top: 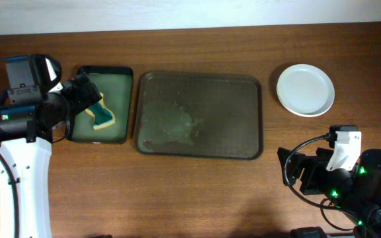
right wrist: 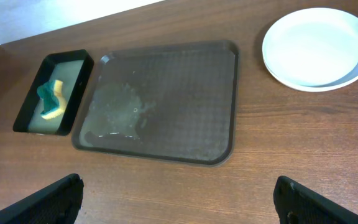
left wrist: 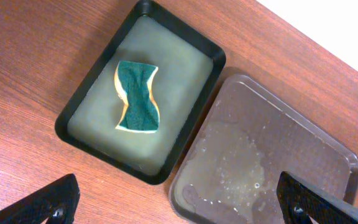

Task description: Clean dirty plates on tray and stack at the side

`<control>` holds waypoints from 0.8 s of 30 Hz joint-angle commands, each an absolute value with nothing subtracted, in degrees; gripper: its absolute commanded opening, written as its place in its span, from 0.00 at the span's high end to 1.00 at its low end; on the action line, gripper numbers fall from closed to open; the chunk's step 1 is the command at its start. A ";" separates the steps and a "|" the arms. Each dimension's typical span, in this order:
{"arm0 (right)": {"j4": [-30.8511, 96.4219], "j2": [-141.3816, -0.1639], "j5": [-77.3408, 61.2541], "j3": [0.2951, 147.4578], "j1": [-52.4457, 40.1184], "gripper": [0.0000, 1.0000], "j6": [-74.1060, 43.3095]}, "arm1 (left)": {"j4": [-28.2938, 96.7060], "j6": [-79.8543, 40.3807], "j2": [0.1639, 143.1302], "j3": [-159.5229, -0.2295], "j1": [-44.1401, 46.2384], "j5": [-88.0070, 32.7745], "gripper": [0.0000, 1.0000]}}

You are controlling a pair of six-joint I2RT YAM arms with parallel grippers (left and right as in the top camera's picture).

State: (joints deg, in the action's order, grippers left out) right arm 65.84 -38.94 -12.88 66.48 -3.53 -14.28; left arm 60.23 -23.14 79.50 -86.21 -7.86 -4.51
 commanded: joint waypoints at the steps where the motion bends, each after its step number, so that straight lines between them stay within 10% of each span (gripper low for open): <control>1: 65.89 -39.00 -12.16 66.11 -4.08 0.02 -13.54 | 60.20 -22.20 79.75 -86.41 -7.94 -4.75 0.01; 14: 66.06 -33.95 -10.22 60.80 -3.99 0.02 -13.52 | 60.20 -22.20 79.75 -86.41 -7.94 -4.75 0.01; 24: 41.15 -7.99 -10.26 30.55 -0.27 0.02 -13.52 | 60.20 -22.22 79.75 -86.41 -7.94 -4.75 0.01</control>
